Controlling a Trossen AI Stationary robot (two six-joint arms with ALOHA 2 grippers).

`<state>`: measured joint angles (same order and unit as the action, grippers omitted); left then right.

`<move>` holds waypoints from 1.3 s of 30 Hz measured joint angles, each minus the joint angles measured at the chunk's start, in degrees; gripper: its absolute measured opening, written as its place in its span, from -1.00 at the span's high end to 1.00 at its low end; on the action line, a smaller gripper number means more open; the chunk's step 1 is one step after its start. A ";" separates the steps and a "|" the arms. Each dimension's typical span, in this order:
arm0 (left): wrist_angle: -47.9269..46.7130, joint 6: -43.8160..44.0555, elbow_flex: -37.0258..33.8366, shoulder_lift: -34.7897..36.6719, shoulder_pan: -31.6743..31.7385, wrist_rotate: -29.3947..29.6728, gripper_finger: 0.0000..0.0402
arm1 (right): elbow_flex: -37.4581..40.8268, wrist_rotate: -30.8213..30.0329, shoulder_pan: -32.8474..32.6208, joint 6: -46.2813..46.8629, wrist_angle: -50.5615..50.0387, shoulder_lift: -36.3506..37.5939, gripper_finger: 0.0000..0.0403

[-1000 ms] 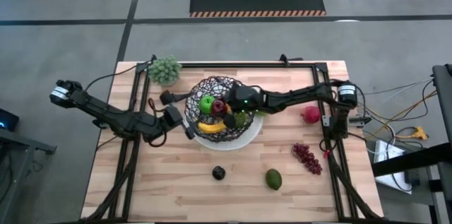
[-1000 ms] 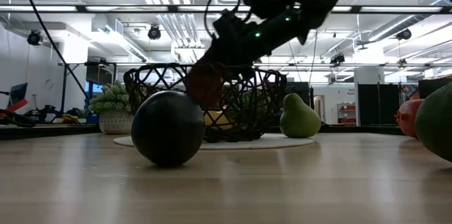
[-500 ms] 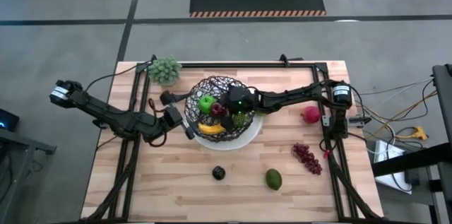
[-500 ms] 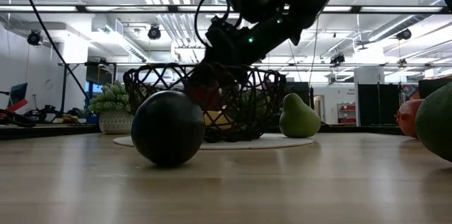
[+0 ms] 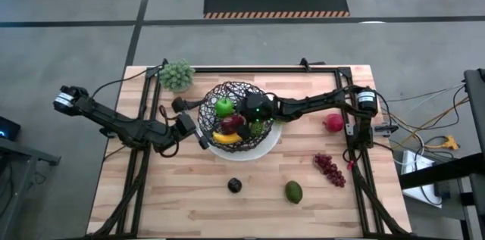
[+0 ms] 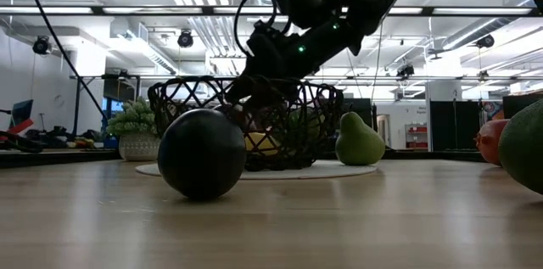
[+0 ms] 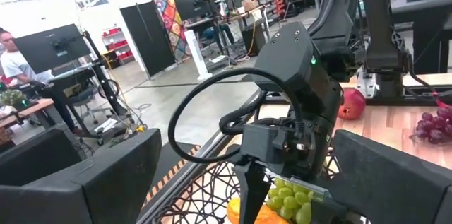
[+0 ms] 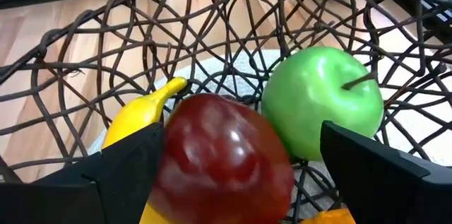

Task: Build produce basket
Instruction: Put the red apple into the wire basket

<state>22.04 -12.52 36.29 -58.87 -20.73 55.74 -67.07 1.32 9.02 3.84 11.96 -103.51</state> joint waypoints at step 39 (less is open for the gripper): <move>-51.50 61.76 18.66 -17.91 21.45 -36.88 -0.92 | 23.55 -7.33 -6.13 -10.68 -7.28 40.03 0.09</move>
<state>-29.46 49.23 54.95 -76.79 0.72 18.86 -43.51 -6.00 2.89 -6.84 4.68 -63.48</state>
